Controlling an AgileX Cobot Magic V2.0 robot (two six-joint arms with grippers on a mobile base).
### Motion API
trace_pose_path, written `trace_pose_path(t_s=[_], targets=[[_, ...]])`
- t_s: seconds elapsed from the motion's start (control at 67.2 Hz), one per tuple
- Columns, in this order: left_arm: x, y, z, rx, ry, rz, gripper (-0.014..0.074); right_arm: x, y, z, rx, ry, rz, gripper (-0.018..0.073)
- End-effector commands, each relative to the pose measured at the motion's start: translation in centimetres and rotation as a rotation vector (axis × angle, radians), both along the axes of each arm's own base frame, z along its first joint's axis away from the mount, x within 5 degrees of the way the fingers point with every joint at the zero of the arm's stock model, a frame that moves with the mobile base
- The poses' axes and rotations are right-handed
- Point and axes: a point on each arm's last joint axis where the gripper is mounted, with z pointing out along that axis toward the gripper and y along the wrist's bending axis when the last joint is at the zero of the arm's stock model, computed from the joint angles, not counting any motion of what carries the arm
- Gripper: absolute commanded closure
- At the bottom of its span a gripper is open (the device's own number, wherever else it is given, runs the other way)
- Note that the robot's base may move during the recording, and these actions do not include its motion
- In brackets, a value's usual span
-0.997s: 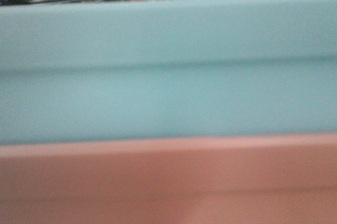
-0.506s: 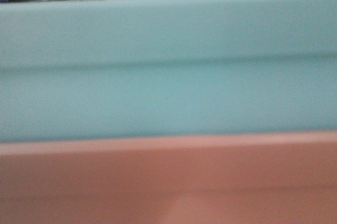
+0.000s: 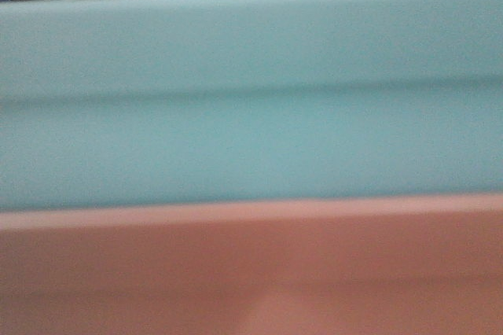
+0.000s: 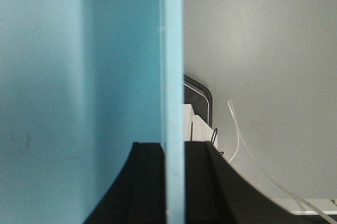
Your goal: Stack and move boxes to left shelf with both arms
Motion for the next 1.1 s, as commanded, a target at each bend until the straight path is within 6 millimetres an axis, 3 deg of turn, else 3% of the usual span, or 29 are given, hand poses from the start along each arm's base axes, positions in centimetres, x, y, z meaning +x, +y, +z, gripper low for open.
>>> trace_pose_path(t_s=[0.0,1.087], targets=[[-1.28,0.90,1.55,0.032,0.042,-0.007,0.0599,0.09,-0.67,1.66,0.010,-0.077,0.002,0.0503],[-1.28,0.90,1.55,0.032,0.042,-0.007,0.0599,0.07,-0.69,1.66,0.008,-0.075,0.002,0.0503]])
